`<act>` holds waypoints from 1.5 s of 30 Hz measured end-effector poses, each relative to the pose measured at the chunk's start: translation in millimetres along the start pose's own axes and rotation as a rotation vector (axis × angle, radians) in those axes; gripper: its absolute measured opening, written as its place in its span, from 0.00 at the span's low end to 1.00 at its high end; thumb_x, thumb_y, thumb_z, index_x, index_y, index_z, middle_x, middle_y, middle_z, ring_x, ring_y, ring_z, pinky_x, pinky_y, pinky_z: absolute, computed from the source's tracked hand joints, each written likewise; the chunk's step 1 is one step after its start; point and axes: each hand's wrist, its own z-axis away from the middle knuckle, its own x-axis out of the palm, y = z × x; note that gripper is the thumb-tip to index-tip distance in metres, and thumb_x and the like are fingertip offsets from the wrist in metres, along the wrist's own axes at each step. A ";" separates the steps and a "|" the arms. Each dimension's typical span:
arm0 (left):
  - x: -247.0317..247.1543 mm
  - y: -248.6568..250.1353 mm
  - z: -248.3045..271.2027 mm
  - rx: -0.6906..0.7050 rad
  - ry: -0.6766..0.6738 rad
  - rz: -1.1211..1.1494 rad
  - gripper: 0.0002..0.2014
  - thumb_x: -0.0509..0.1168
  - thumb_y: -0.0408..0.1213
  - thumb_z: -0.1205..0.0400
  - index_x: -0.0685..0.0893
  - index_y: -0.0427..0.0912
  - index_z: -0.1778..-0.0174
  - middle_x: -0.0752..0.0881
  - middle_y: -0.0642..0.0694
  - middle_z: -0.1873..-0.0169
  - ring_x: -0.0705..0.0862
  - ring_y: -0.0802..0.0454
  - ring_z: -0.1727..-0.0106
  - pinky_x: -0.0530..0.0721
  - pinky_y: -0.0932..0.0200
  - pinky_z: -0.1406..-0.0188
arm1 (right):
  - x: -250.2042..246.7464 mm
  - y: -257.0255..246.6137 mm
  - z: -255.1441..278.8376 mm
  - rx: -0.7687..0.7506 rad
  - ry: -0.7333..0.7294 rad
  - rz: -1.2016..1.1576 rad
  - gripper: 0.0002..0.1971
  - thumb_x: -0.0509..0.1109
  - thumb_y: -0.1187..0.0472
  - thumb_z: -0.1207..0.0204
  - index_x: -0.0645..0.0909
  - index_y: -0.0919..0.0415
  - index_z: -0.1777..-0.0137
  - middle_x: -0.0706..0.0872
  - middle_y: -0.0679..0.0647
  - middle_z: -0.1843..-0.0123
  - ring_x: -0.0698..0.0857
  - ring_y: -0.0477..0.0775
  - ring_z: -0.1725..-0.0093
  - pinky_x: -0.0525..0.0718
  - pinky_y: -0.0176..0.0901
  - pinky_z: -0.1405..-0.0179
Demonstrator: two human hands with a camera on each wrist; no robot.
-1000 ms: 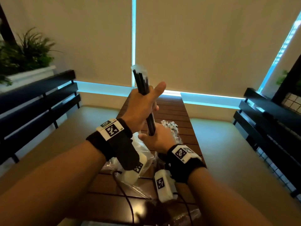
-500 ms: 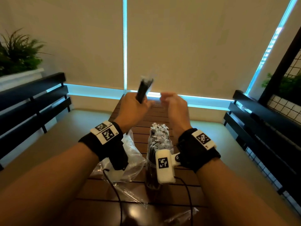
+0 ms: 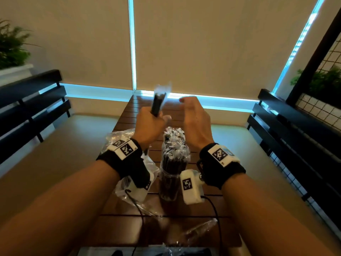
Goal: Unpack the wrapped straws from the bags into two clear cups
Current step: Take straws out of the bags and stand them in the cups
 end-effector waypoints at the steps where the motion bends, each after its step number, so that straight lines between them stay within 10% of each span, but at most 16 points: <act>1: 1.0 -1.4 -2.4 -0.034 0.033 0.069 0.21 0.75 0.31 0.26 0.70 0.47 0.77 0.73 0.53 0.81 0.75 0.58 0.76 0.81 0.58 0.69 | -0.8 18.8 5.6 0.035 0.037 0.064 0.18 0.54 0.42 0.19 0.77 0.53 0.48 0.85 0.51 0.51 0.82 0.44 0.55 0.78 0.43 0.55; 3: 4.5 -5.5 -4.2 -0.078 0.065 0.146 0.21 0.75 0.32 0.27 0.70 0.49 0.78 0.72 0.54 0.82 0.75 0.52 0.73 0.83 0.48 0.63 | -1.0 59.1 22.8 0.142 0.018 0.186 0.17 0.63 0.40 0.25 0.73 0.47 0.42 0.81 0.47 0.45 0.81 0.46 0.47 0.81 0.47 0.46; 10: 24.3 -31.0 5.1 -0.187 0.123 0.299 0.21 0.74 0.33 0.25 0.68 0.48 0.76 0.69 0.58 0.84 0.72 0.58 0.78 0.79 0.54 0.65 | 8.5 129.1 93.3 0.361 -0.293 0.233 0.62 0.80 0.28 0.52 0.53 0.46 0.20 0.68 0.48 0.23 0.73 0.51 0.25 0.77 0.56 0.28; 27: 58.2 -86.0 34.3 -0.287 0.003 0.305 0.20 0.74 0.42 0.24 0.70 0.49 0.76 0.73 0.51 0.78 0.76 0.51 0.73 0.83 0.47 0.62 | 43.3 130.2 95.3 0.459 -0.102 0.176 0.42 0.82 0.39 0.47 0.62 0.45 0.38 0.84 0.47 0.45 0.85 0.50 0.51 0.86 0.45 0.55; 34: 57.6 -94.1 41.9 -0.037 -0.113 -0.025 0.18 0.70 0.60 0.23 0.76 0.52 0.68 0.80 0.41 0.56 0.82 0.43 0.48 0.84 0.38 0.47 | 43.0 129.7 92.7 0.494 -0.113 0.193 0.38 0.80 0.43 0.42 0.60 0.45 0.38 0.84 0.49 0.47 0.87 0.56 0.52 0.87 0.54 0.58; 38: 44.1 -83.3 29.7 0.094 -0.133 -0.188 0.21 0.73 0.60 0.27 0.79 0.48 0.51 0.76 0.47 0.50 0.76 0.56 0.49 0.83 0.59 0.47 | 43.2 127.8 93.1 0.490 -0.115 0.210 0.39 0.82 0.43 0.42 0.61 0.47 0.37 0.84 0.50 0.43 0.86 0.58 0.48 0.87 0.57 0.52; 41: 36.4 -58.2 13.3 0.287 -0.079 -0.224 0.42 0.78 0.51 0.27 0.65 0.49 0.20 0.75 0.46 0.34 0.75 0.59 0.38 0.72 0.74 0.40 | 45.0 129.8 93.1 0.473 -0.114 0.209 0.40 0.83 0.43 0.44 0.61 0.46 0.38 0.84 0.50 0.40 0.86 0.56 0.44 0.87 0.55 0.48; 45: 39.6 -36.6 7.2 0.524 -0.246 -0.398 0.29 0.69 0.32 0.18 0.70 0.43 0.20 0.81 0.39 0.33 0.83 0.49 0.37 0.82 0.53 0.35 | 44.0 130.3 90.9 0.488 -0.128 0.224 0.40 0.83 0.42 0.46 0.61 0.45 0.40 0.83 0.49 0.39 0.86 0.56 0.44 0.87 0.54 0.47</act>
